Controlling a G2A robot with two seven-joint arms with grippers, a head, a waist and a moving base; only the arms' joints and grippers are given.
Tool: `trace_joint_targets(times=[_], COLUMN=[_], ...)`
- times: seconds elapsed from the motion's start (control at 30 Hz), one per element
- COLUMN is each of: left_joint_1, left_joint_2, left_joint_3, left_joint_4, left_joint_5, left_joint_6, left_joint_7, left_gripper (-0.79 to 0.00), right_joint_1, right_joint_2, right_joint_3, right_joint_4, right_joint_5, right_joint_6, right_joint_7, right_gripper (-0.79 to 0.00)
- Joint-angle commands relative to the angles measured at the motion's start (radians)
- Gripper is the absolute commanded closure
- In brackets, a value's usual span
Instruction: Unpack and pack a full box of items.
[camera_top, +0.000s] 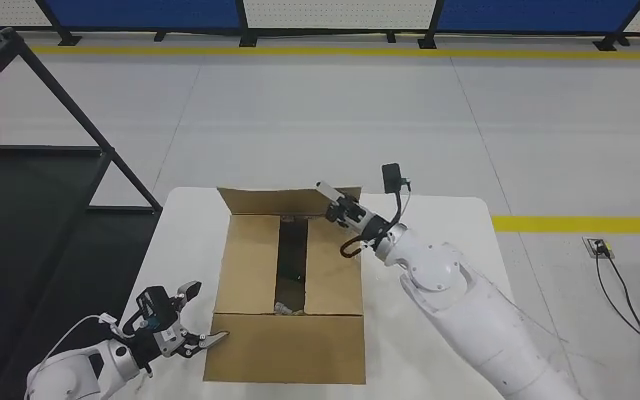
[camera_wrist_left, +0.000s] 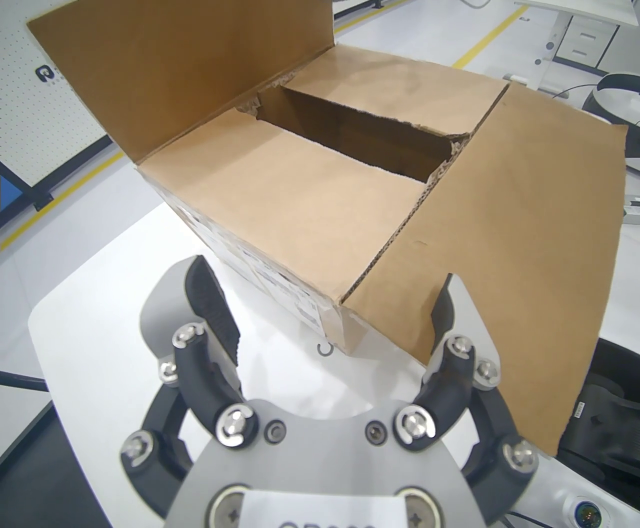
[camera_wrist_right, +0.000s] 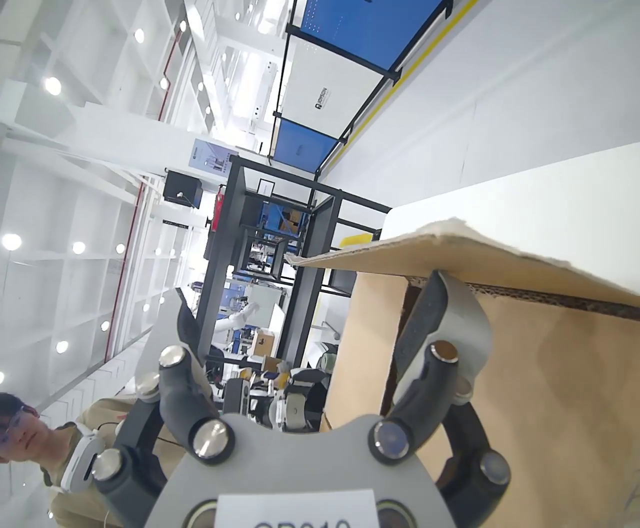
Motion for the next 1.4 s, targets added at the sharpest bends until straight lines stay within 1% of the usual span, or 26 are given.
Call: trace_joint_targets(times=[0.0, 0.1, 0.27, 0.6, 0.77, 0.97, 1.13, 1.37], left_joint_1=[0.004, 0.013, 0.032, 0.059, 0.062, 0.06, 0.05, 0.035], left_joint_2=[0.001, 0.002, 0.003, 0.005, 0.006, 0.007, 0.009, 0.011], left_joint_3=[-0.002, -0.004, -0.007, -0.022, -0.024, -0.024, -0.012, 0.006], left_joint_4=[-0.003, -0.007, -0.013, -0.011, -0.01, -0.007, 0.004, 0.027], left_joint_5=[-0.004, -0.007, -0.01, -0.023, -0.026, -0.032, -0.017, -0.006], left_joint_6=[0.004, 0.012, 0.027, 0.044, 0.051, 0.063, 0.06, 0.064], left_joint_7=[0.002, 0.006, 0.016, 0.053, 0.062, 0.069, 0.053, 0.047], left_gripper=[-0.785, -0.785, -0.785, -0.785, -0.785, -0.785, -0.785, -0.785], right_joint_1=[0.029, 0.073, 0.129, 0.247, 0.287, 0.324, 0.34, 0.351], right_joint_2=[-0.015, -0.041, -0.083, -0.175, -0.215, -0.252, -0.274, -0.295], right_joint_3=[-0.015, -0.041, -0.054, -0.125, -0.144, -0.155, -0.154, -0.138], right_joint_4=[0.035, 0.095, 0.206, 0.431, 0.527, 0.629, 0.686, 0.737], right_joint_5=[0.01, 0.016, 0.108, 0.117, 0.141, 0.158, 0.155, 0.148], right_joint_6=[0.004, 0.015, -0.017, 0.058, 0.111, 0.182, 0.196, 0.172], right_joint_7=[-0.014, -0.045, -0.062, -0.165, -0.132, -0.069, -0.046, -0.039], right_gripper=[-0.785, -0.785, -0.785, -0.785, -0.785, -0.785, -0.785, -0.785])
